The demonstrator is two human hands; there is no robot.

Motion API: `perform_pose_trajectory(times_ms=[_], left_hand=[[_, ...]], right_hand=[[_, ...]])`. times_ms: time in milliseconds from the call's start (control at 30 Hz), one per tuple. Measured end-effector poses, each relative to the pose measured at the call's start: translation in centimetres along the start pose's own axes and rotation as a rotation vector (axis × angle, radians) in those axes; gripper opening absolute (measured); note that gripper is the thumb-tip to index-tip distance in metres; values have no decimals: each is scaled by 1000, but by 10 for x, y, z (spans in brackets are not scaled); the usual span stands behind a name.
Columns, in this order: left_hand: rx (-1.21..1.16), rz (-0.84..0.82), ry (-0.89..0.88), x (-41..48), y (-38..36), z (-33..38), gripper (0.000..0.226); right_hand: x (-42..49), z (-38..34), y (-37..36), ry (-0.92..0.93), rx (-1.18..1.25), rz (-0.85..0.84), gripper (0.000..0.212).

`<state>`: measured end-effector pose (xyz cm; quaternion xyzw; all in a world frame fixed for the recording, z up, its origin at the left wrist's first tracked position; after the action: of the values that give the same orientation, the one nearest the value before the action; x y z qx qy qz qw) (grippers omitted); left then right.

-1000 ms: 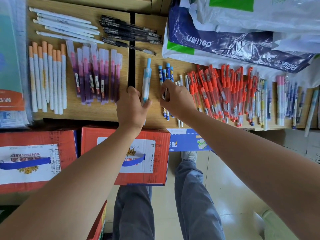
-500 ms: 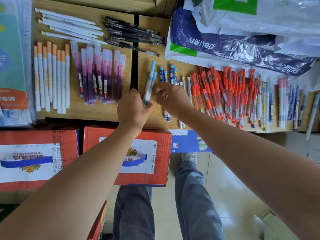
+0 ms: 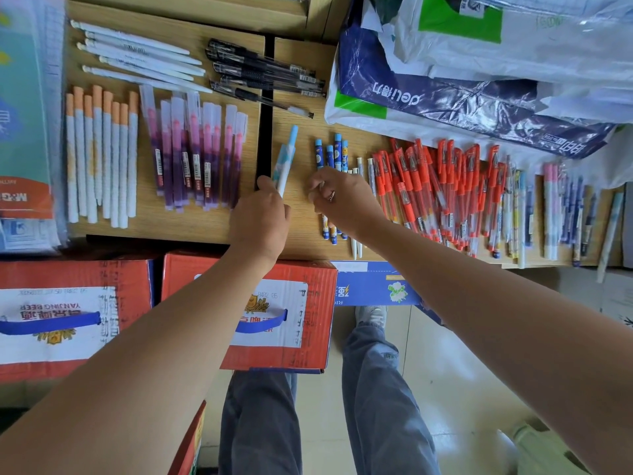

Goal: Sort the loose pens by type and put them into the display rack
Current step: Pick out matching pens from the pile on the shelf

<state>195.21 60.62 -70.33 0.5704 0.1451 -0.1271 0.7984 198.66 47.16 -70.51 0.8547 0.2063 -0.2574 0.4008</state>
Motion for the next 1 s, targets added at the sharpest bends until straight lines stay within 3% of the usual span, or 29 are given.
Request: perform_pose_trajectory(times_ms=[167, 300, 400, 533, 633, 700, 833, 1000], left_hand=[[-116, 27, -100, -6, 4, 2, 24], [-174, -64, -268, -9, 9, 14, 28], [-268, -139, -301, -12, 11, 19, 24], [-639, -227, -159, -20, 13, 5, 23], [-1137, -311, 128, -30, 13, -12, 26], [-1347, -312, 330, -36, 13, -18, 28], [-1370, -305, 478, -39, 15, -18, 36], [-1293, -342, 285, -44, 16, -16, 32]], right_hand=[[1, 0, 9, -119, 285, 3, 17], [0, -11, 5, -304, 708, -168, 31], [-1, -17, 0, -365, 752, -261, 21], [-3, -19, 3, -385, 830, -245, 19], [-5, -17, 7, -423, 910, -145, 20], [-7, -18, 6, -465, 950, -95, 19], [-12, -32, -8, -481, 951, -91, 22], [-10, -45, -17, -427, 864, -153, 19]])
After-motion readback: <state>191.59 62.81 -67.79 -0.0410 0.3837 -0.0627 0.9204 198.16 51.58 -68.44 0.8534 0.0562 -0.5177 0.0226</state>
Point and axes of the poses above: each hand's wrist, its own x-axis towards the middle knuckle, its own y-axis out of the back of the hand, z = x × y, the point moved 6 cm from there along x, towards the middle knuckle, and after that the axes turned 10 degrees about -y, right-handed, at the moved point
